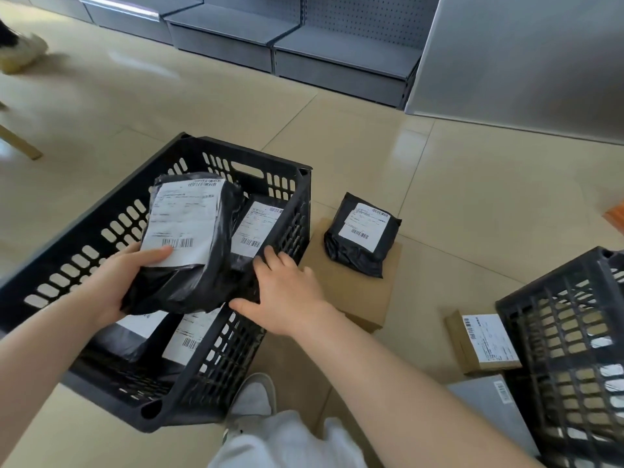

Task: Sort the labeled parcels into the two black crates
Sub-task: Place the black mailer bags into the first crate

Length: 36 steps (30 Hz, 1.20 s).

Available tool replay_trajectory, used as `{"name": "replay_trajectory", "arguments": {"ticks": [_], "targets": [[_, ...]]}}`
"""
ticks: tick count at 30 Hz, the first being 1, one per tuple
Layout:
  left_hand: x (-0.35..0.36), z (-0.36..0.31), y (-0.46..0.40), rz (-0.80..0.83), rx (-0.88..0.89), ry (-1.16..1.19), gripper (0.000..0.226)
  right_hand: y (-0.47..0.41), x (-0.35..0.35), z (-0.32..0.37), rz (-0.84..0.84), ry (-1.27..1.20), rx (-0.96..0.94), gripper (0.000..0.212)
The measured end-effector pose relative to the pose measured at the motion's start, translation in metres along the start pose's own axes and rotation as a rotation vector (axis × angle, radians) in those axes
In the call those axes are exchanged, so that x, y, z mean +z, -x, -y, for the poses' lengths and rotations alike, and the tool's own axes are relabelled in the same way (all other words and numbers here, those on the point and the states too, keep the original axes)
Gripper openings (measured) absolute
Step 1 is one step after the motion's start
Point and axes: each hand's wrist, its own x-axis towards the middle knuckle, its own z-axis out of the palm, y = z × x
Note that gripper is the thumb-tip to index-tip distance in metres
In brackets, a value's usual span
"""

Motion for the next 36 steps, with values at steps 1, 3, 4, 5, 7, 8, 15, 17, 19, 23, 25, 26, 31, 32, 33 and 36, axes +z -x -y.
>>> {"name": "replay_trajectory", "arguments": {"ticks": [1,3,4,5,7,8,15,17,19,23,25,26,31,32,33,36], "targets": [[-0.004,0.004,0.000,-0.017,-0.039,-0.014,0.019,-0.002,-0.002,0.003,0.007,0.041,0.010,0.091],[-0.012,0.015,-0.001,-0.025,-0.151,-0.072,0.033,-0.006,-0.005,0.012,0.049,0.101,0.037,0.095],[-0.016,0.022,-0.001,-0.019,-0.207,-0.111,0.043,-0.007,-0.006,0.015,0.066,0.128,0.045,0.096],[-0.020,0.029,-0.002,-0.011,-0.254,-0.153,0.056,-0.009,-0.007,0.019,0.082,0.151,0.054,0.097],[-0.025,0.042,-0.004,-0.016,-0.323,-0.226,0.086,-0.010,-0.009,0.021,0.110,0.185,0.070,0.096],[-0.026,0.049,-0.005,-0.017,-0.348,-0.250,0.096,-0.010,-0.011,0.022,0.123,0.192,0.071,0.095],[-0.019,0.066,-0.009,0.030,-0.351,-0.476,0.073,-0.006,-0.018,0.022,0.161,0.196,0.073,0.090],[-0.016,0.072,-0.012,0.046,-0.263,-0.692,0.048,-0.006,-0.018,0.023,0.160,0.197,0.072,0.090],[-0.010,0.077,-0.014,0.050,-0.163,-0.890,0.059,-0.006,-0.017,0.023,0.155,0.199,0.075,0.091],[0.009,0.085,-0.012,0.020,-0.005,-1.111,0.121,-0.004,-0.017,0.022,0.155,0.202,0.065,0.091],[0.018,0.090,-0.007,0.048,0.111,-1.235,0.122,-0.003,-0.018,0.021,0.157,0.205,0.064,0.091],[0.019,0.093,-0.007,0.068,0.159,-1.303,0.117,-0.004,-0.017,0.021,0.157,0.206,0.065,0.090],[0.036,0.085,-0.006,0.102,0.133,-1.510,0.097,-0.007,-0.010,0.020,0.137,0.206,0.067,0.089],[0.040,0.082,-0.006,0.111,0.113,-1.559,0.095,-0.008,-0.009,0.019,0.133,0.205,0.068,0.088],[0.043,0.080,-0.005,0.119,0.091,-1.606,0.094,-0.009,-0.008,0.019,0.129,0.202,0.069,0.088],[0.047,0.079,-0.006,0.121,0.036,-1.667,0.096,-0.010,-0.004,0.020,0.114,0.186,0.067,0.087]]}}
